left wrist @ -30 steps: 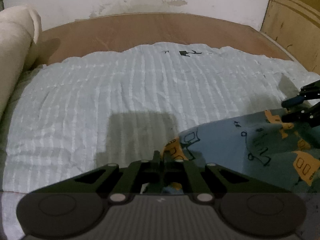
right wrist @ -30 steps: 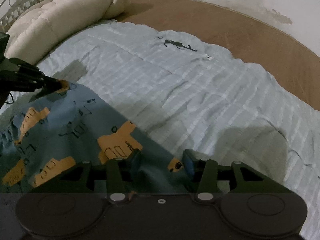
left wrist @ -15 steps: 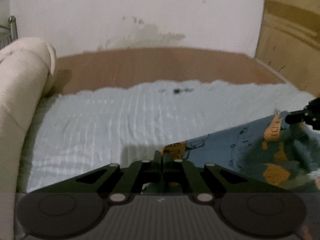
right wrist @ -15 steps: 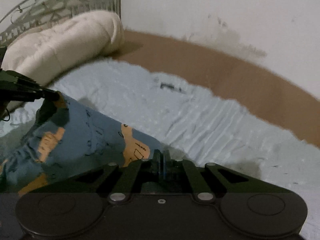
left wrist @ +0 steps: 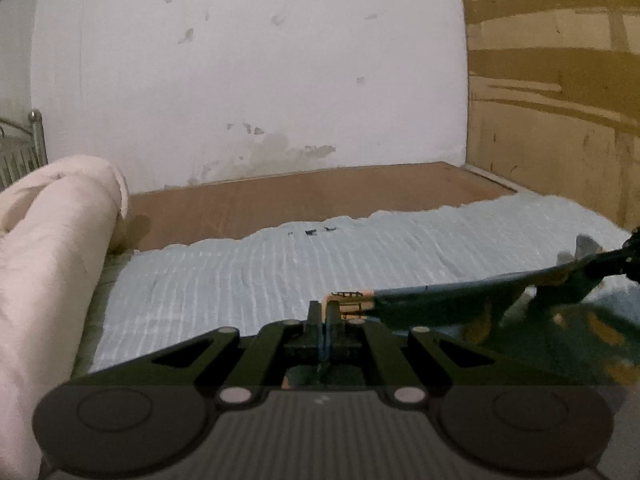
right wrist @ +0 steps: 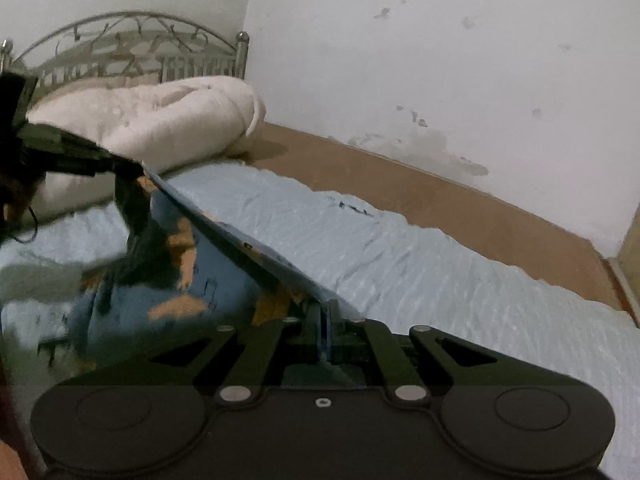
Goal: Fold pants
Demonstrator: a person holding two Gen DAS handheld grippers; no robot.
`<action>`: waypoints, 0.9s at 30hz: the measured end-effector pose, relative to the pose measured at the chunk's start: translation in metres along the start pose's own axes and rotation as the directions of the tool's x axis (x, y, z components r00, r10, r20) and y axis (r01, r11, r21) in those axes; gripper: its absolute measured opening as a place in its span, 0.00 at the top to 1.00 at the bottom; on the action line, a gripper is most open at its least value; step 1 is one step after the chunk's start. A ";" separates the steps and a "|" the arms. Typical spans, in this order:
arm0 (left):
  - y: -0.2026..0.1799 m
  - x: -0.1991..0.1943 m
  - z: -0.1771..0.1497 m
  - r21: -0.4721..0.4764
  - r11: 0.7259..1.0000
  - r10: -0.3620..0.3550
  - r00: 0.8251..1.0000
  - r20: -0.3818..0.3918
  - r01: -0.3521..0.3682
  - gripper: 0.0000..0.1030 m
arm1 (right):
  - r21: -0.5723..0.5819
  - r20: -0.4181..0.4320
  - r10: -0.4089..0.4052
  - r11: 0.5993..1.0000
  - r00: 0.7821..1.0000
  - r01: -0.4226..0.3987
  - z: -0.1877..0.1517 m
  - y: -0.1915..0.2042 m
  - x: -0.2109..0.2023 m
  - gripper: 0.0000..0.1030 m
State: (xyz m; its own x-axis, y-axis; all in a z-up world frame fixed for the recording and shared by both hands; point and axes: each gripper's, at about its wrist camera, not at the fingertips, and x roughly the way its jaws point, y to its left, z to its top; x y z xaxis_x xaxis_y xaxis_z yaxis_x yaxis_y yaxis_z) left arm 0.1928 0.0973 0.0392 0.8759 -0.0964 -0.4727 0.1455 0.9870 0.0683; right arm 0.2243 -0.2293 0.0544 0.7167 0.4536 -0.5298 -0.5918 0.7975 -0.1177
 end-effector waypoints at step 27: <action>-0.034 -0.028 -0.095 0.123 0.992 0.020 0.989 -0.149 -0.002 1.00 | -0.023 -0.091 -0.065 0.998 0.994 0.063 -0.106 0.080 -0.050 1.00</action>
State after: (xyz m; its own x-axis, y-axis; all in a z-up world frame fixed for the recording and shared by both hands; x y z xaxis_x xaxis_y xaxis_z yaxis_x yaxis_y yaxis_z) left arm 0.1199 0.0781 -0.0331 0.8001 -0.0559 -0.5973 0.1991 0.9640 0.1765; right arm 0.1021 -0.2301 -0.0175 0.7172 0.3626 -0.5951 -0.5535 0.8152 -0.1705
